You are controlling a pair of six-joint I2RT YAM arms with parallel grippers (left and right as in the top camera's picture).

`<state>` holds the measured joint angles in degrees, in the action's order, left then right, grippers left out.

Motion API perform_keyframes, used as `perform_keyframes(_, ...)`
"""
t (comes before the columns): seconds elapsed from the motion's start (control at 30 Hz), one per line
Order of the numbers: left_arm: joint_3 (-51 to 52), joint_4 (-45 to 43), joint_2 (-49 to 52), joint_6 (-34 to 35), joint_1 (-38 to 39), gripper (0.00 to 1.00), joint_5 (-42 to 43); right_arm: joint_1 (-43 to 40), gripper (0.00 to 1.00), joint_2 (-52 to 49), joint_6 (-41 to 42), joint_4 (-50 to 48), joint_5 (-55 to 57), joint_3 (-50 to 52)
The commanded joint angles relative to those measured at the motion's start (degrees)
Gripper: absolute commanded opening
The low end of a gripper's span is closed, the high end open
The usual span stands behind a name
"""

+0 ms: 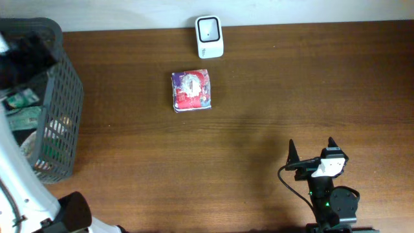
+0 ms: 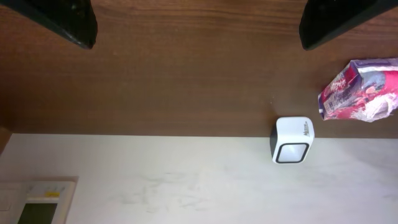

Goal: Scan the item barcode
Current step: 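Release the pad pack on the table beside the scanner, then reach the left gripper into the basket and grasp the white cream tube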

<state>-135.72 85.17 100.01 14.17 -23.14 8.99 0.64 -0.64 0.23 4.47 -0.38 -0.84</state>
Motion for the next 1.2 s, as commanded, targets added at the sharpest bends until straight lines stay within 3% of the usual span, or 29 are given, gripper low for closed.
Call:
perform_keyframes(0.0, 0.04, -0.24, -0.17, 6.71, -6.23, 0.99, -5.86, 0.48, 0.98, 0.33, 0.44, 0.15, 0.44, 0.52)
perform_keyframes(0.3, 15.65, -7.02, 3.63, 7.06, -9.01, 0.99, -20.55, 0.48, 0.99, 0.33, 0.44, 0.15, 0.44, 0.52)
perform_keyframes(0.43, 21.31, -10.45, 8.79, 7.06, -10.78, 0.99, -20.85, 0.48, 0.98, 0.33, 0.44, 0.15, 0.46, 0.52)
perform_keyframes(0.77, 21.4, -8.55, 18.95, 6.75, -13.79, 0.96, -20.87, 0.48, 0.98, 0.33, 0.44, 0.15, 0.46, 0.52)
perform_keyframes(0.83, 21.4, -8.41, 20.92, 3.5, -13.79, 0.93, -20.85, 0.48, 0.99, 0.33, 0.44, 0.15, 0.46, 0.52)
perform_keyframes(0.87, 21.4, -8.46, 22.05, -0.11, -13.79, 0.84, -20.85, 0.48, 0.98, 0.33, 0.44, 0.15, 0.46, 0.52)
perform_keyframes(1.07, 21.42, -9.38, 23.78, -10.27, -13.79, 0.84, -20.85, 0.48, 0.99, 0.33, 0.44, 0.15, 0.44, 0.52)
perform_keyframes(1.17, 22.49, -9.14, 24.24, -10.84, -13.79, 0.86, -20.85, 0.48, 0.99, 0.33, 0.44, 0.15, 0.44, 0.52)
